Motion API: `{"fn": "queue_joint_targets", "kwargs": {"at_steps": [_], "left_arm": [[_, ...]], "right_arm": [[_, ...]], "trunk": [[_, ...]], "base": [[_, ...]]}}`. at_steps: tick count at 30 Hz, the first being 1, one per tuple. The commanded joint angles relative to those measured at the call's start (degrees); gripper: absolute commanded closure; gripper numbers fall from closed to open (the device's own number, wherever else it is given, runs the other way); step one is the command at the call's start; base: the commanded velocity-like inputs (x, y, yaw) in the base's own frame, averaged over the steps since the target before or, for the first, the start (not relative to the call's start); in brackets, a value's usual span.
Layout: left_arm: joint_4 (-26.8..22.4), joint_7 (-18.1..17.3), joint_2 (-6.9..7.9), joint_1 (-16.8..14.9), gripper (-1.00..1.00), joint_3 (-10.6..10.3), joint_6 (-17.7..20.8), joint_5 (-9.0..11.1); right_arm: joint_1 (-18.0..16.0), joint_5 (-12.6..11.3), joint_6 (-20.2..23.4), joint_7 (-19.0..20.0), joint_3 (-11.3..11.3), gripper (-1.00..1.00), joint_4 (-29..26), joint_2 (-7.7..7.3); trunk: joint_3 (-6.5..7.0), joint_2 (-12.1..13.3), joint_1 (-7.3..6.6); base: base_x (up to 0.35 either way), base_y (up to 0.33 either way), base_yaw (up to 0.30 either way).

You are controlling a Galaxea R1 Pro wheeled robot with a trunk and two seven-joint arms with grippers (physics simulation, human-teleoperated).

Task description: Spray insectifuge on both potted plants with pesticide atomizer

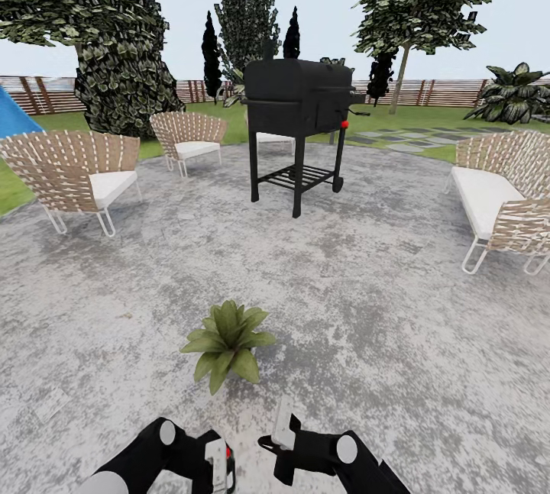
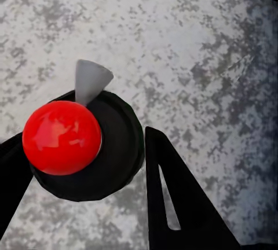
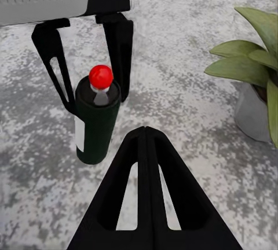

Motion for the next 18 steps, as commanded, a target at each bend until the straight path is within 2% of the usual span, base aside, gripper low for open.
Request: {"fn": "queue_joint_targets", "kwargs": {"at_steps": [1, 8, 18], "left_arm": [[-0.4, -0.7, 0.03, 0.0, 1.0, 0.0, -0.3, -0.3], [-2.0, -2.5, -0.06, 0.0, 1.0, 0.1, -1.0, 0.2], [-2.2, -3.0, -1.7, 0.0, 1.0, 0.1, -1.2, 1.2]], "right_arm": [[0.0, 0.6, -0.3, 0.0, -0.1, 1.0, 0.0, 0.02], [0.0, 0.6, -0.4, 0.0, -0.1, 1.0, 0.1, 0.02], [0.0, 0.6, -0.4, 0.0, -0.1, 1.0, 0.1, 0.02]], "trunk": [[-0.05, 0.0, -0.01], [-0.05, 0.0, -0.01], [-0.05, 0.0, -0.01]], "base": [[0.0, 0.0, 0.0], [0.0, 0.0, 0.0], [0.0, 0.0, 0.0]]}}
